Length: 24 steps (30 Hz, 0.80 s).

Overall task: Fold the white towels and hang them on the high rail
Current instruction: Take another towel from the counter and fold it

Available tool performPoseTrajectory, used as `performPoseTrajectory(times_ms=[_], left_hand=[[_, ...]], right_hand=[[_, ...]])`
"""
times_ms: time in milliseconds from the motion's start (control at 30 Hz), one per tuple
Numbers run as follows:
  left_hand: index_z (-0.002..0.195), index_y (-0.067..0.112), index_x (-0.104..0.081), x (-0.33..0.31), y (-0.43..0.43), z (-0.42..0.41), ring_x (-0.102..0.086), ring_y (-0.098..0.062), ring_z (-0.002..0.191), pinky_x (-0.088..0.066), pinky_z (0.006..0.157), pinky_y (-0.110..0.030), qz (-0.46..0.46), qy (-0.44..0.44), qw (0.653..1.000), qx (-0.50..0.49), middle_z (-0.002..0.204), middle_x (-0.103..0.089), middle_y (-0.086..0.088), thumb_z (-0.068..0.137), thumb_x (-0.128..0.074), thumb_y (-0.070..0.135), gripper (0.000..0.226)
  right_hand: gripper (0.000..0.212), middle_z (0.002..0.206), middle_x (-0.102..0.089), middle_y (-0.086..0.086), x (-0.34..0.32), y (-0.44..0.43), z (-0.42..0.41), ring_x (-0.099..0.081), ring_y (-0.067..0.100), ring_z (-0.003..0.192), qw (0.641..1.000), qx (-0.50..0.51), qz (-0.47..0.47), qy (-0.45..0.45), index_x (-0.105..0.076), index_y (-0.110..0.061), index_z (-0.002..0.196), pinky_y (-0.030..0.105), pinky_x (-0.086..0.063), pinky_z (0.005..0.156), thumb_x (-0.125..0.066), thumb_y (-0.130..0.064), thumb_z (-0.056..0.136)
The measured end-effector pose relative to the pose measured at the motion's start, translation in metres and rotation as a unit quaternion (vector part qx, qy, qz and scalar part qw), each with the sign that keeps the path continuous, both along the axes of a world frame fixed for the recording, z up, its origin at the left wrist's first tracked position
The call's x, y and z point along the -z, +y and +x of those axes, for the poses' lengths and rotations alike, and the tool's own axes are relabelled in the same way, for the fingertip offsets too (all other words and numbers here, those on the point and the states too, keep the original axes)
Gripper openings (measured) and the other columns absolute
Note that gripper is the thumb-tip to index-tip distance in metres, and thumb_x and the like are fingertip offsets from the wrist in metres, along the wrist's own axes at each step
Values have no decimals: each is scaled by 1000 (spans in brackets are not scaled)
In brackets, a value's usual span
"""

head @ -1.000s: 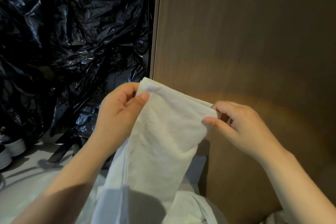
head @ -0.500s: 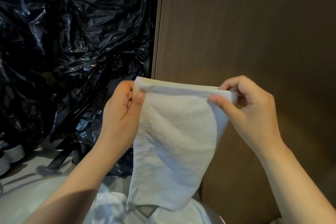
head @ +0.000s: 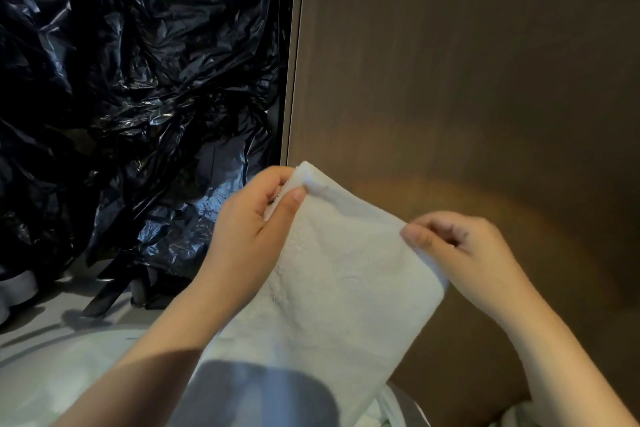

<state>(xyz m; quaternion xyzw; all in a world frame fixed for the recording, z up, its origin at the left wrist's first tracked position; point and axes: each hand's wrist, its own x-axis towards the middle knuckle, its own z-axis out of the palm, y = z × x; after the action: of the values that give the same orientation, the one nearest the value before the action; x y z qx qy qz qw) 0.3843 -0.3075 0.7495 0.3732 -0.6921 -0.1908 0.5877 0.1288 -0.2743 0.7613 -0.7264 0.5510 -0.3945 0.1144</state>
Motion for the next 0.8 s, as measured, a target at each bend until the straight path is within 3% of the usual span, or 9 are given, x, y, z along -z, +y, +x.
performPoseTrajectory(times_ms=[100,233,333,467,633,700,800], left_hand=[[98,29,-65,14,5,-13,-60,-5,76,-42,63,-12,10,-33,999,37,85,-65,12,94,-50,31,16],[104,30,-67,33,12,-32,-62,-1,82,-45,68,-14,20,-54,995,82,90,-66,19,96,-52,29,17],[108,32,-66,44,14,-40,-63,-2,88,-48,73,-19,33,-56,994,89,95,-67,21,96,-51,30,19],[110,37,-61,58,17,-43,-63,-1,86,-47,70,-16,52,-49,993,89,93,-66,21,94,-53,34,18],[110,40,-44,70,26,-48,-62,-6,67,-48,59,-21,72,-17,993,92,81,-66,10,87,-56,51,28],[105,41,-47,75,29,-45,-64,-5,77,-48,63,-16,82,-22,992,89,89,-64,16,84,-60,51,26],[95,40,-54,83,32,-36,-58,-3,79,-41,66,-8,97,-34,992,76,85,-60,23,82,-63,46,17]], right_hand=[[41,91,-70,-19,13,4,6,-65,0,88,999,0,23,49,-70,-38,102,26,-54,73,-57,-69,79],[37,108,-70,-16,25,10,30,-64,-1,102,992,-91,35,-80,-67,-28,118,16,-50,89,-51,-50,92],[35,101,-71,-12,33,13,36,-65,1,93,990,-85,15,-113,-69,-22,110,12,-50,83,-49,-45,92],[23,96,-70,-16,42,13,34,-64,-2,89,989,-85,37,-118,-68,-31,101,11,-50,80,-52,-46,94],[19,86,-67,-6,51,10,34,-65,15,84,993,-53,25,-102,-63,-34,93,37,-55,75,-54,-50,90],[15,84,-65,-7,55,11,33,-63,14,81,991,-42,15,-123,-62,-35,91,31,-54,70,-54,-48,91],[17,78,-61,-8,59,13,32,-58,9,72,990,-29,-8,-140,-61,-32,86,15,-46,61,-54,-45,95]])
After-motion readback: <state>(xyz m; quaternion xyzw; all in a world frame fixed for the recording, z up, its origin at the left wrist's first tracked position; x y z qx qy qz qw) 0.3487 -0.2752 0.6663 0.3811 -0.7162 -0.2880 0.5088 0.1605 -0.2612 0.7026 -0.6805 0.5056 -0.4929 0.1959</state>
